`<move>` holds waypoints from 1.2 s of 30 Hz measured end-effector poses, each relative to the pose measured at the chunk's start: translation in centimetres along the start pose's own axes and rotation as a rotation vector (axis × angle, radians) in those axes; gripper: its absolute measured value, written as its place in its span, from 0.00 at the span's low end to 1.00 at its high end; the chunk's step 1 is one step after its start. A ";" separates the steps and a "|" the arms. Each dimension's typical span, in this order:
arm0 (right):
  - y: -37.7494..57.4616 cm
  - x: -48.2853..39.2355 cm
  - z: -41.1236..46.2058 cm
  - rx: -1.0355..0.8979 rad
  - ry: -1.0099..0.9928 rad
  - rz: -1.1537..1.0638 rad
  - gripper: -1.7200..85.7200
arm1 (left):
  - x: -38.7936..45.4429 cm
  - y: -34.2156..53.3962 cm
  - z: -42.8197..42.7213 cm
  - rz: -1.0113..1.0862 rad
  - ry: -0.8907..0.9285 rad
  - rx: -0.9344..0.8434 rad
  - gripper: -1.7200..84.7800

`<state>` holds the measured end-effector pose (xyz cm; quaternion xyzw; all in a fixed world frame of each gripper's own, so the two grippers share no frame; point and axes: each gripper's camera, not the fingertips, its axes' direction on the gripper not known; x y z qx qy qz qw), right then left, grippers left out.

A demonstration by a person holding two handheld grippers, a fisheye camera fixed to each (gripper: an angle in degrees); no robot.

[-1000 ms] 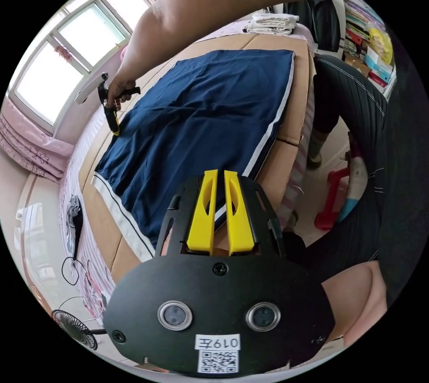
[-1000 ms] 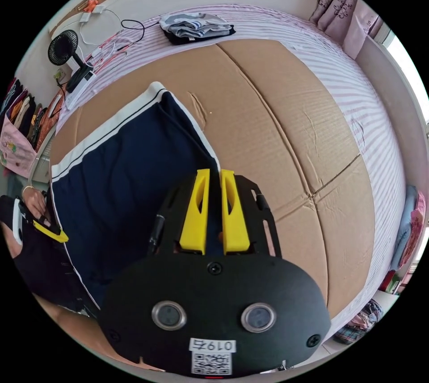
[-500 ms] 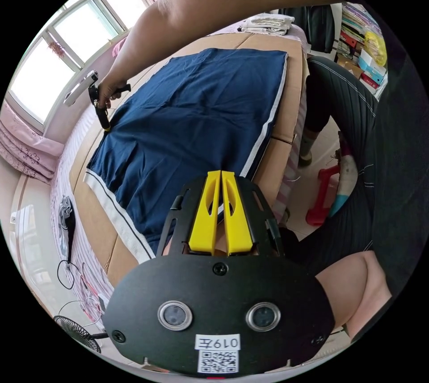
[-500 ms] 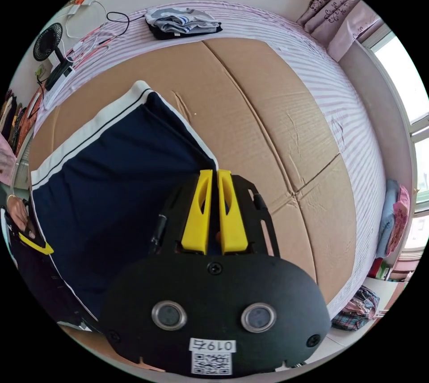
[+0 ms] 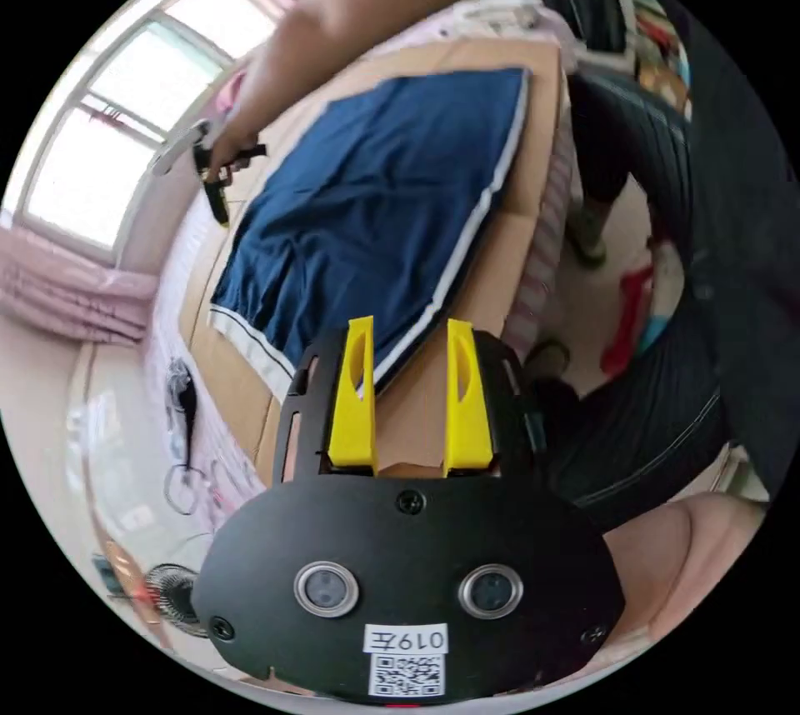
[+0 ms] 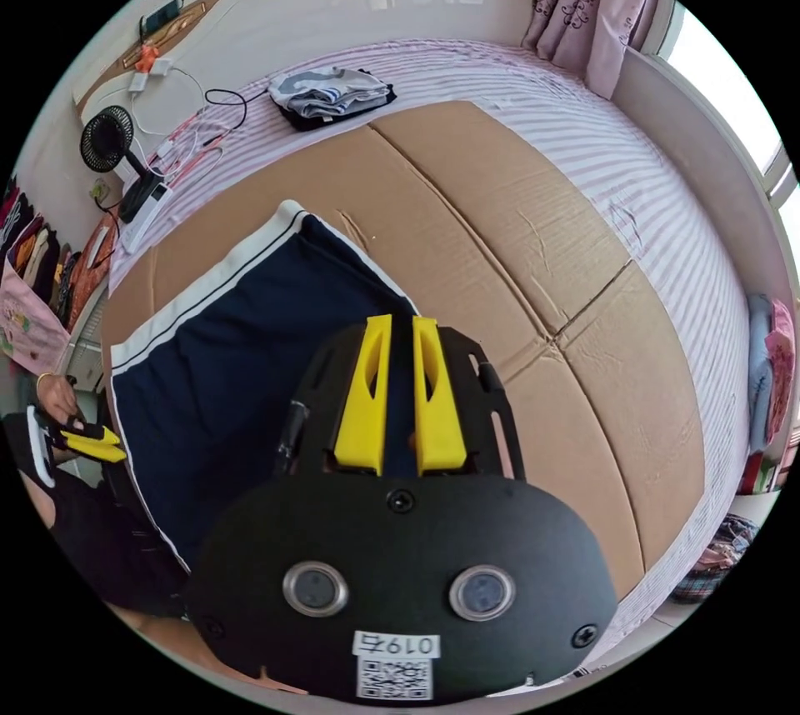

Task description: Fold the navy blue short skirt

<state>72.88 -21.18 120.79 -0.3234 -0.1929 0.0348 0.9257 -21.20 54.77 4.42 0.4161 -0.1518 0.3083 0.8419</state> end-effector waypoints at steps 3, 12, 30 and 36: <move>1.3 -0.1 0.5 0.002 -0.030 0.017 0.08 | 1.3 -0.9 -1.5 0.036 -0.114 -0.034 0.13; 3.9 -2.8 2.3 0.005 -0.042 -0.055 0.11 | 0.6 -1.3 -2.5 0.159 -0.150 -0.123 0.07; 11.5 -8.1 8.7 -0.077 0.129 -0.142 0.01 | -2.7 4.1 -4.4 0.158 -0.068 -0.077 0.03; 17.1 -10.4 9.6 0.005 0.276 -0.071 0.01 | -4.2 7.1 -4.1 0.113 -0.036 -0.077 0.03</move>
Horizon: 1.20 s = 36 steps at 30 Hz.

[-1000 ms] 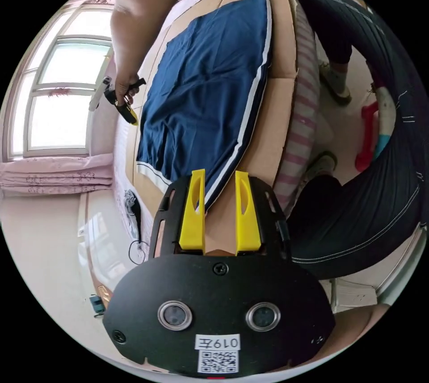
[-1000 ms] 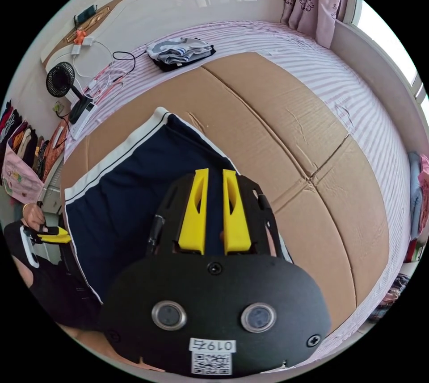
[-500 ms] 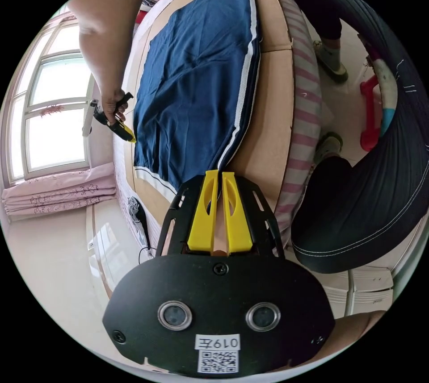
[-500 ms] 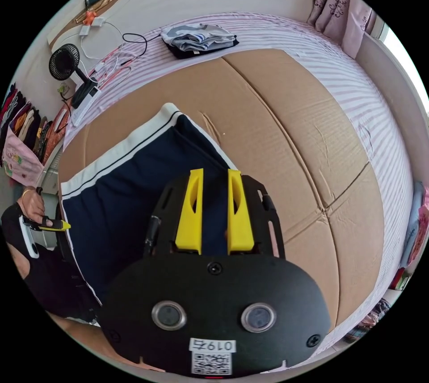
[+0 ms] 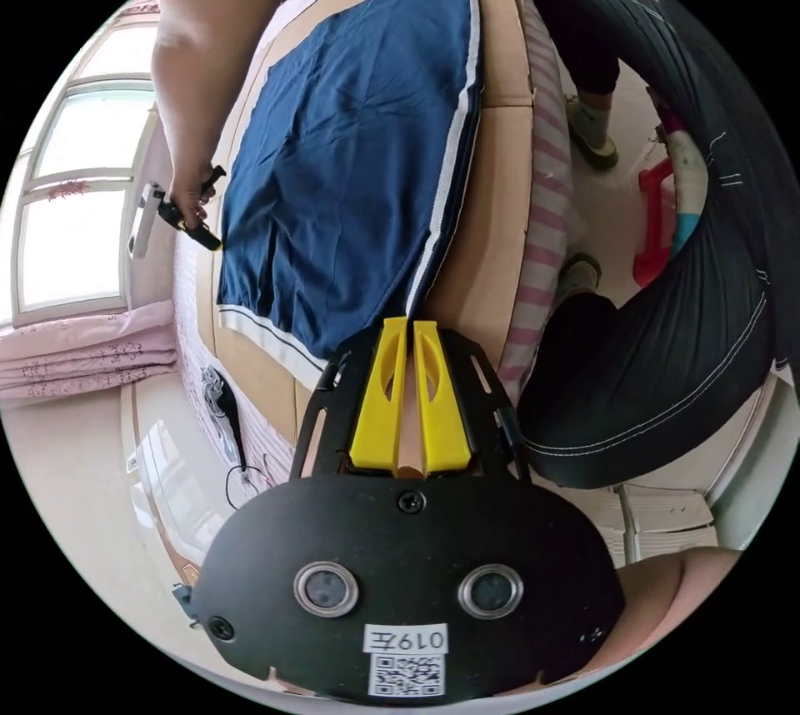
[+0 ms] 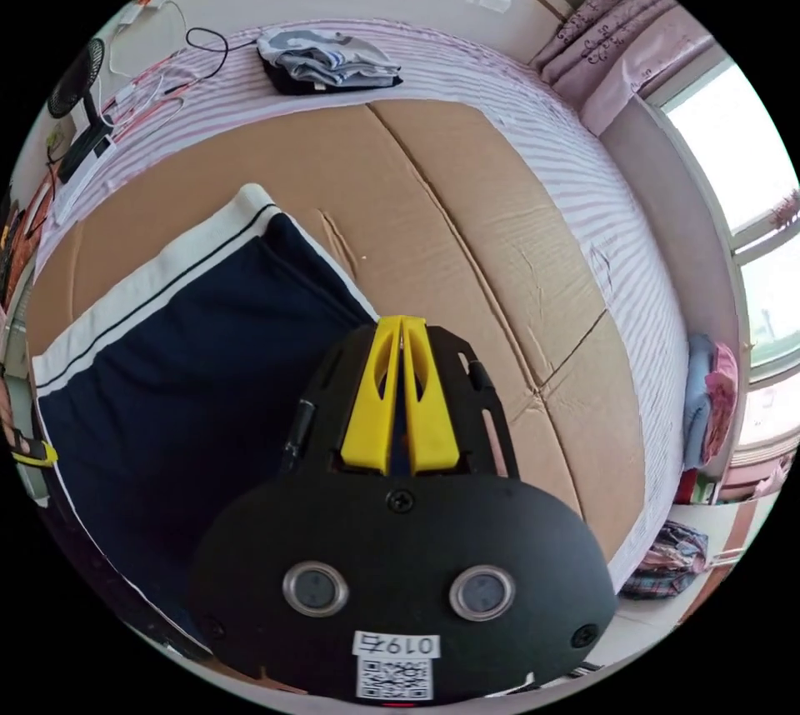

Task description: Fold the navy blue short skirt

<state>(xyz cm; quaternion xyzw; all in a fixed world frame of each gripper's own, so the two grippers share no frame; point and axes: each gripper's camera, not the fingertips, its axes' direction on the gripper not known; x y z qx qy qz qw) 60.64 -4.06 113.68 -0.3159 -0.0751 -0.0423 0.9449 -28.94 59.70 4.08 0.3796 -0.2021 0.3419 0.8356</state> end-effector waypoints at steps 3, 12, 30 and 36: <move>5.2 0.3 -4.6 0.201 -0.105 0.088 0.01 | -0.2 2.7 0.0 -0.044 0.006 0.006 0.03; 31.8 -14.1 -17.4 0.659 -0.462 0.083 0.01 | -5.6 15.3 -1.4 -0.565 0.121 0.187 0.04; 54.2 -47.1 -9.3 0.188 0.038 -0.160 0.13 | 0.2 9.0 1.5 -0.150 -0.046 0.092 0.08; 55.6 -50.5 -5.8 0.141 0.157 -0.199 0.07 | -2.0 9.9 3.1 -0.201 0.100 0.138 0.04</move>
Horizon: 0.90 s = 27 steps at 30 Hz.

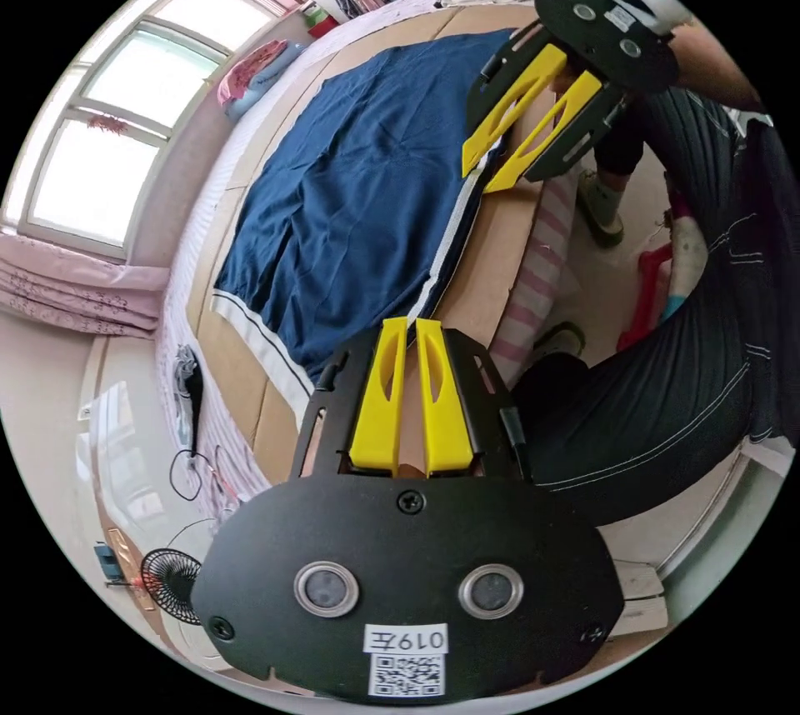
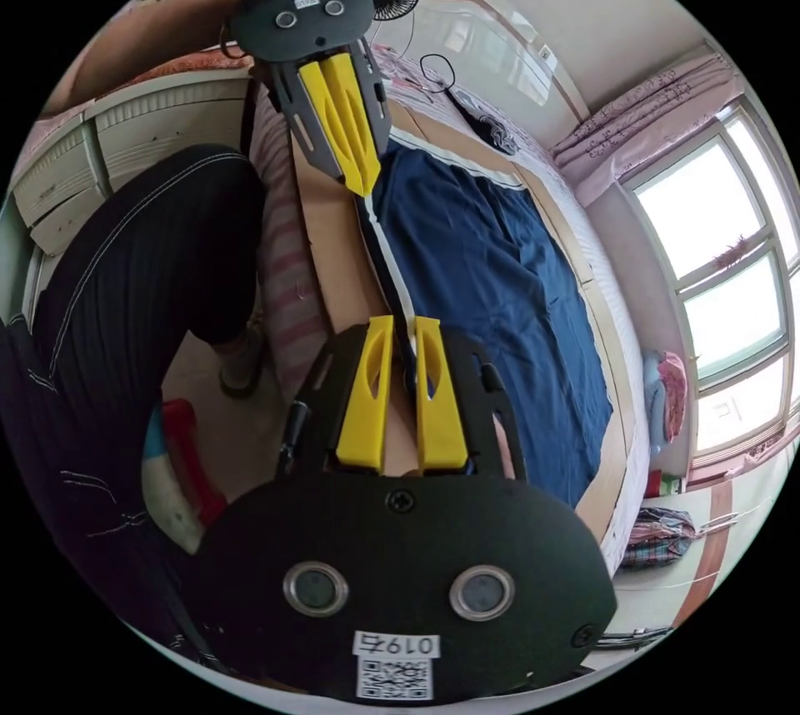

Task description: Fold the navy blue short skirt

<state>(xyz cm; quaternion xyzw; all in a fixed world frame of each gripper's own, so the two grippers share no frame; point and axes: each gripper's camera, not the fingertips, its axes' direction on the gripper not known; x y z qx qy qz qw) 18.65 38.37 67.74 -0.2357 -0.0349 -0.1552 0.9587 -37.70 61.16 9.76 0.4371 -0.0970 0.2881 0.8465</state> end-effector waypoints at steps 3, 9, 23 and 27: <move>0.7 -1.4 0.6 -0.007 0.022 -0.001 0.05 | -1.0 0.4 0.1 -0.032 0.037 0.005 0.03; 2.6 -2.9 1.9 -0.015 0.009 0.011 0.03 | -0.6 0.8 0.9 0.019 -0.015 -0.103 0.03; 6.0 -2.4 5.6 -0.028 -0.063 0.100 0.03 | 1.1 -5.4 3.0 0.207 -0.175 -0.132 0.09; 6.6 -2.0 6.4 -0.039 -0.076 0.105 0.03 | 0.0 -6.8 4.6 0.285 -0.104 -0.153 0.07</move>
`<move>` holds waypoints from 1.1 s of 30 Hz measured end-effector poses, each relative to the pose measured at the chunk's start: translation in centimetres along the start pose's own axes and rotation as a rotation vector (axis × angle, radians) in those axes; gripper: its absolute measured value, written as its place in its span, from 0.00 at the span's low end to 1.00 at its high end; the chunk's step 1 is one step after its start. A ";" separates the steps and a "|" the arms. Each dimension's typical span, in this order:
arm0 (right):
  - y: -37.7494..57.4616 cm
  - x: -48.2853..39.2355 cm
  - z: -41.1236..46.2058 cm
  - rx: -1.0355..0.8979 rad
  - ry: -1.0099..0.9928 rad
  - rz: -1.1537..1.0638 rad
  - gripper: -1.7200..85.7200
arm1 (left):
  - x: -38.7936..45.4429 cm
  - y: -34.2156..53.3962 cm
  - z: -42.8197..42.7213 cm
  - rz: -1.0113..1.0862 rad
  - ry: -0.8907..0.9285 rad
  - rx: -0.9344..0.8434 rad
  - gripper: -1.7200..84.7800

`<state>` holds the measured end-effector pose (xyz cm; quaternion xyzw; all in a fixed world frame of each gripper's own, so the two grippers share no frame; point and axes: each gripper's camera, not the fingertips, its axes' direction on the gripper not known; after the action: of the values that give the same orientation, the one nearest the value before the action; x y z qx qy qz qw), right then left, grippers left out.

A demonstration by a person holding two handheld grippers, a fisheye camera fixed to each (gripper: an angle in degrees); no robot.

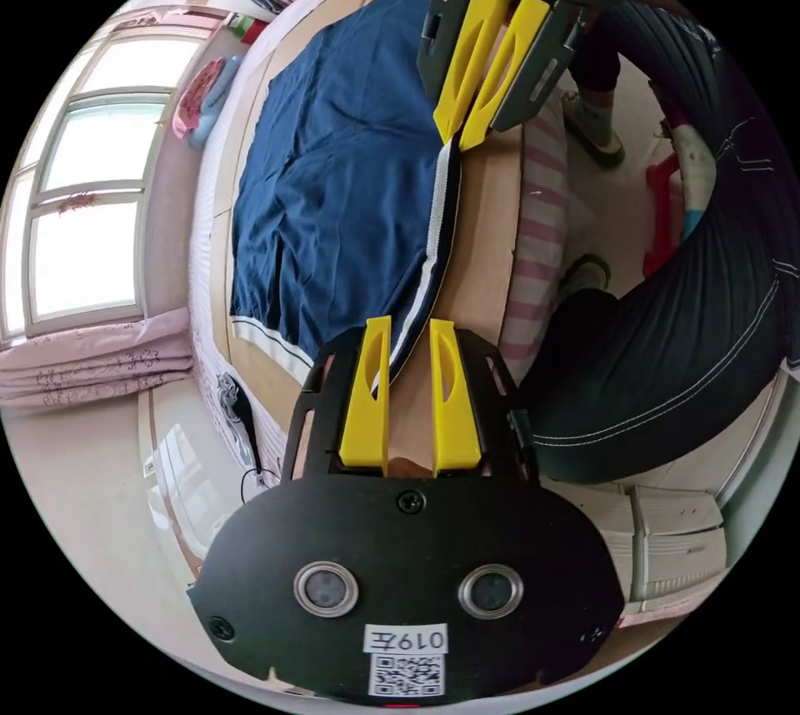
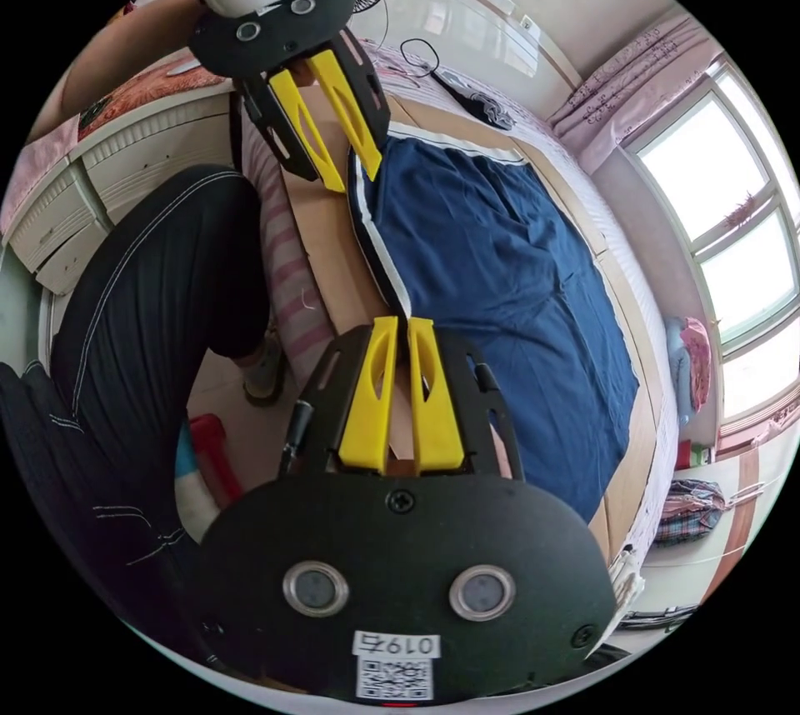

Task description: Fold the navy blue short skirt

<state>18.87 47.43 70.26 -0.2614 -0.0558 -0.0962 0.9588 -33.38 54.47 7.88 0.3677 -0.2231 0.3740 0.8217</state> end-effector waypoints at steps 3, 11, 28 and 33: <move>0.5 0.9 0.5 -0.005 -0.026 0.039 0.03 | -1.6 0.0 0.9 -0.029 0.081 0.028 0.05; 1.8 6.4 1.7 -0.009 -0.277 0.188 0.09 | -6.2 -0.7 3.1 -0.083 0.252 0.042 0.03; 3.0 4.8 2.8 -0.012 -0.140 0.091 0.09 | -9.6 -3.4 2.6 -0.006 0.241 0.000 0.03; 3.7 5.5 3.1 -0.022 -0.153 0.129 0.09 | -10.6 -3.0 1.4 -0.058 0.230 0.013 0.03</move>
<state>24.88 51.30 72.01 -0.2817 -0.1109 -0.0149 0.9530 -37.71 47.28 0.62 0.3339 -0.1142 0.3910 0.8501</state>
